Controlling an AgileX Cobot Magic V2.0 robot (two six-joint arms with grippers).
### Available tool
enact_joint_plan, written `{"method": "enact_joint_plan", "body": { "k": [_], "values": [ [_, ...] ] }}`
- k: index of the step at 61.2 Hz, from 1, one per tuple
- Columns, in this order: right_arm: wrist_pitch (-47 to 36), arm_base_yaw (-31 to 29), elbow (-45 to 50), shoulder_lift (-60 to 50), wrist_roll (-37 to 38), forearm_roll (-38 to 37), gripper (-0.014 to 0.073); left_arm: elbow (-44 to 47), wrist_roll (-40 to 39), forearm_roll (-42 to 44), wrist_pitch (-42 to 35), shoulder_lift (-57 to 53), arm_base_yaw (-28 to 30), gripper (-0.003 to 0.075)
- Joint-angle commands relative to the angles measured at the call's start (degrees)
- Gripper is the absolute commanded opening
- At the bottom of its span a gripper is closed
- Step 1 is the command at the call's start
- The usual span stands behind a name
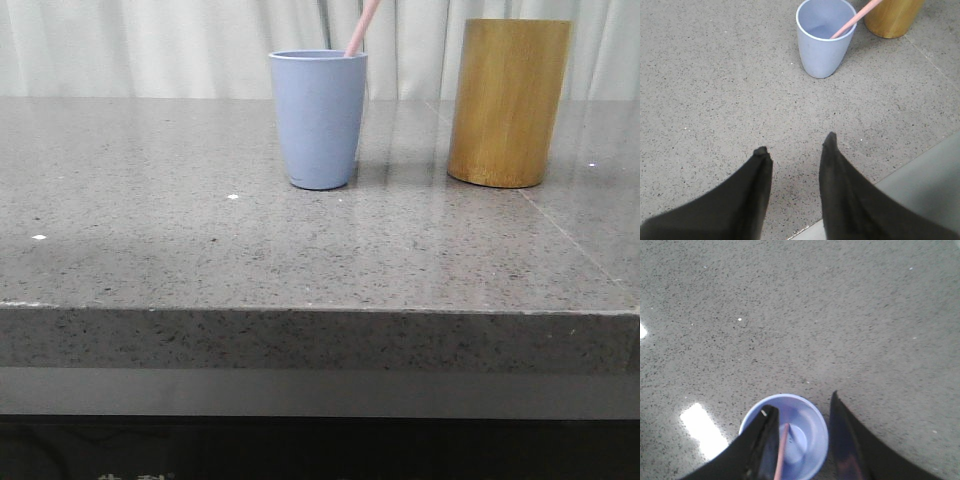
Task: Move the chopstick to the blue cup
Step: 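Open the right gripper and withdraw it upward from the blue cup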
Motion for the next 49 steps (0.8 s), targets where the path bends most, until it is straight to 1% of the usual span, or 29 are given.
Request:
{"method": "enact_joint_plan", "body": {
  "k": [1,7,13,18,22,28,35,49],
  "values": [
    [-1.54,0.04,-1.69,-6.46,1.42,-2.16,0.0293,-1.44,-0.45,-0.12,-4.0,-0.72,-0.39,0.024],
    [1.42,0.04,-1.69,-10.18,5.3,-7.08,0.0293,-1.44,-0.45,-0.12,-4.0,-0.72,-0.39,0.024],
    [6.02,-0.39,-1.35,-14.4,11.15,-10.46,0.0293,-1.44,-0.45,-0.12,-4.0,-0.72,-0.39,0.024],
    [8.42,-1.24,0.18,-17.86,13.62,-11.3,0.0293,-1.44,-0.45,-0.12,-4.0,-0.72,-0.39,0.024],
    [8.57,-2.16,2.47,-20.68,14.21,-11.36,0.0293,-1.44,-0.45,-0.12,-4.0,-0.72,-0.39,0.024],
    [7.42,-3.5,8.01,-25.91,14.63,-11.36,0.0293,-1.44,-0.45,-0.12,-3.89,-0.72,-0.39,0.024],
    [4.95,-4.93,16.68,-32.15,16.08,-11.36,0.0293,-1.44,-0.45,-0.12,-3.89,-0.72,-0.39,0.024],
    [-7.08,-5.84,37.05,-46.57,16.52,-11.42,0.0293,-1.44,-0.45,-0.12,-3.89,-0.72,-0.39,0.024]
  ]
}}
